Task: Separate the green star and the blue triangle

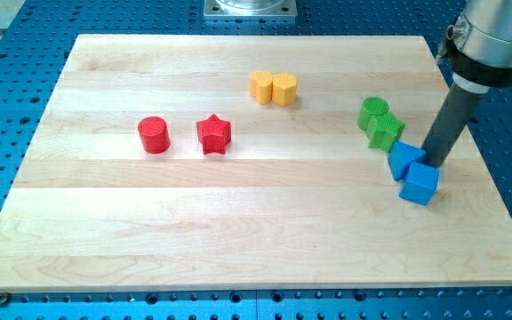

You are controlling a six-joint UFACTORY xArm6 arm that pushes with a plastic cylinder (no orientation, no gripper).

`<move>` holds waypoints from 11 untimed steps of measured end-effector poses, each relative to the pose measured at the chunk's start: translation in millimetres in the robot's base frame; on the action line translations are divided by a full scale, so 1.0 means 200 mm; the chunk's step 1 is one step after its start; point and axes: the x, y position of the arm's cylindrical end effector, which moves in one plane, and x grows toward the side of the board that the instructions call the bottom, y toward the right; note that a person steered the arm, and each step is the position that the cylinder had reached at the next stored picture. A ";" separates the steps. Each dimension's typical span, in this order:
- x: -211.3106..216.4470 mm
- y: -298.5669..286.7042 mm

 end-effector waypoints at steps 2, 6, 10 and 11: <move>-0.10 -0.03; -0.21 -0.16; 0.02 0.00; 0.11 0.20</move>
